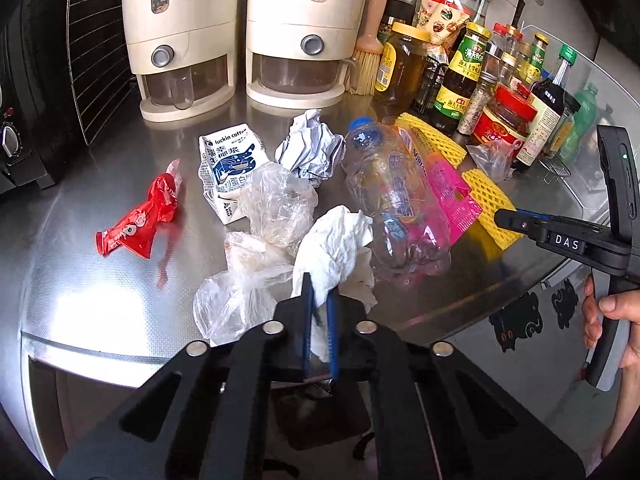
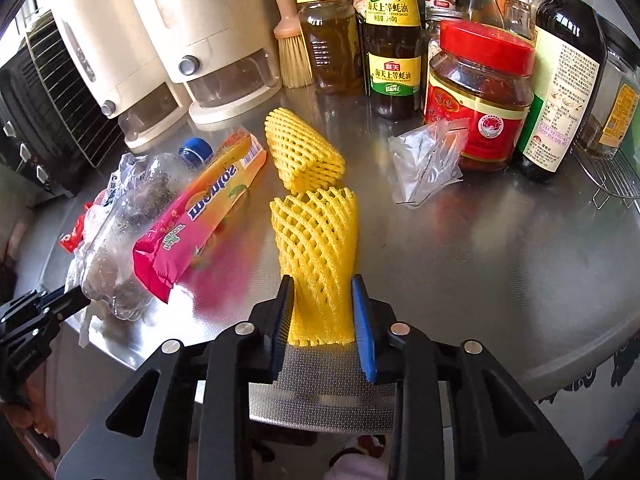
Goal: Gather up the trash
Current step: 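Grasp white tissue with left tool while right tool grasps yellow foam net, then carry the tissue and foam net down over the black bin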
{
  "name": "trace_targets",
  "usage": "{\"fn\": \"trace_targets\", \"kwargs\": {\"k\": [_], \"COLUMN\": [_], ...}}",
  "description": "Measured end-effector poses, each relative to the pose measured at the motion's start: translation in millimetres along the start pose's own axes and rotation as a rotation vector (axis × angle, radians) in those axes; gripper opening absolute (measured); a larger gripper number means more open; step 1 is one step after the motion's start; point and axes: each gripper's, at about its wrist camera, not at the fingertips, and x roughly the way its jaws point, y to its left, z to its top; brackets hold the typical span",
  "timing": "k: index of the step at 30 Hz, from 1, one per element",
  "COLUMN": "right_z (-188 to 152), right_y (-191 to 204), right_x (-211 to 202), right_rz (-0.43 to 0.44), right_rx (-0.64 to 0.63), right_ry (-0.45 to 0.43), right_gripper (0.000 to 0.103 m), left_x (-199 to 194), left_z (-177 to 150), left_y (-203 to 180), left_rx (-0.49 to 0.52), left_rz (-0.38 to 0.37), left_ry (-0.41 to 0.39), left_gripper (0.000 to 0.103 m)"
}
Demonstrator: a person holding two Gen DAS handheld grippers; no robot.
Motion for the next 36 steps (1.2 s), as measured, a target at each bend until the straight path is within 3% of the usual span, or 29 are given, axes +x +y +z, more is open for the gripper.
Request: {"fn": "trace_targets", "kwargs": {"k": [2,4,19,30,36], "right_z": [0,1,11,-21,-58], "right_y": [-1,-1,17,49,60], "right_x": [-3,-7,-92,-179,-212], "right_rz": [-0.008,-0.012,-0.005,0.032,0.058], "right_rx": [0.002,0.002,-0.027,-0.073,-0.102], "right_ry": [-0.007,-0.015,-0.154,-0.248,-0.277], "right_gripper": [0.015,0.014,0.013,0.013,0.013], "left_x": [-2,-8,-103,-192,-212], "left_z": [1,2,18,-15,-50], "left_y": [-1,-3,-19,-41,-44], "left_rx": [0.003,0.006,0.019,0.022,0.027], "left_rz": [0.003,0.017,0.061,0.074,0.081], "left_ry": [-0.008,-0.024,-0.186,-0.28,-0.285], "left_gripper": [0.0,0.0,0.0,0.0,0.0]}}
